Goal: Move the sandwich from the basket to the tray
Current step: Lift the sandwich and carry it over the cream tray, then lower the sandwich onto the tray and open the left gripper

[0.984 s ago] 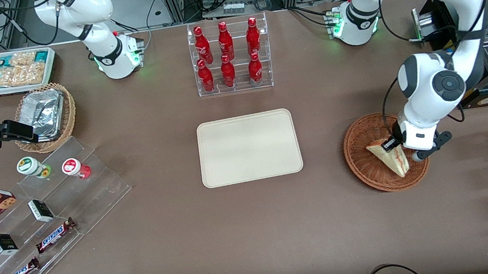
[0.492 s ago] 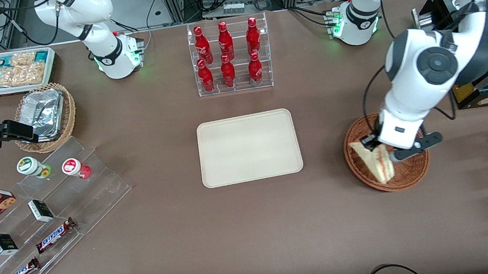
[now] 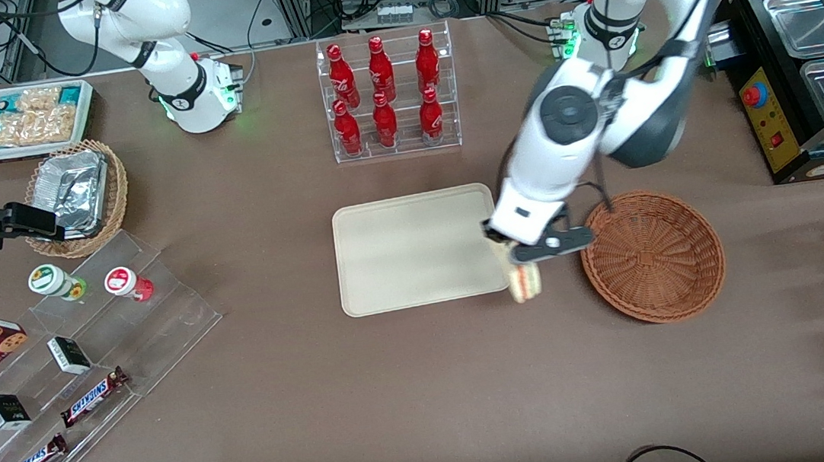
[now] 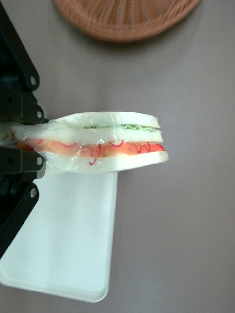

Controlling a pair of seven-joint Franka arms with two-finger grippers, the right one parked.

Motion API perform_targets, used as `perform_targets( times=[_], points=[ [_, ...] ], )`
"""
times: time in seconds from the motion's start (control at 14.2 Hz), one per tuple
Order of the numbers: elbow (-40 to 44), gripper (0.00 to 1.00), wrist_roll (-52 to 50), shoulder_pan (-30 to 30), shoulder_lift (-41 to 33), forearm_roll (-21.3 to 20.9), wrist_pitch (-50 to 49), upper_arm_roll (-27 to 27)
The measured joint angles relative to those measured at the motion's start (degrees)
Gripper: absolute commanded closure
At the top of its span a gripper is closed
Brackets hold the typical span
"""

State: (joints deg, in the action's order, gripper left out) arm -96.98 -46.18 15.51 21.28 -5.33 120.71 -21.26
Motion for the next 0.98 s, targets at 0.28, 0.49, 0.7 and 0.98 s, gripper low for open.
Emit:
perform_targets(
  times=[0.28, 0.49, 0.7, 0.98],
  points=[
    [3.07, 1.00, -0.79, 5.97, 5.91, -2.98, 0.02, -0.07],
    [5.12, 1.00, -1.39, 9.53, 10.49, -5.35, 0.08, -0.04],
    [7.35, 1.00, -4.20, 12.82, 14.57, -7.06, 1.11, 0.06],
    [7.96, 1.00, -9.07, 14.89, 18.33, -11.35, 4.97, 0.09]
  ],
)
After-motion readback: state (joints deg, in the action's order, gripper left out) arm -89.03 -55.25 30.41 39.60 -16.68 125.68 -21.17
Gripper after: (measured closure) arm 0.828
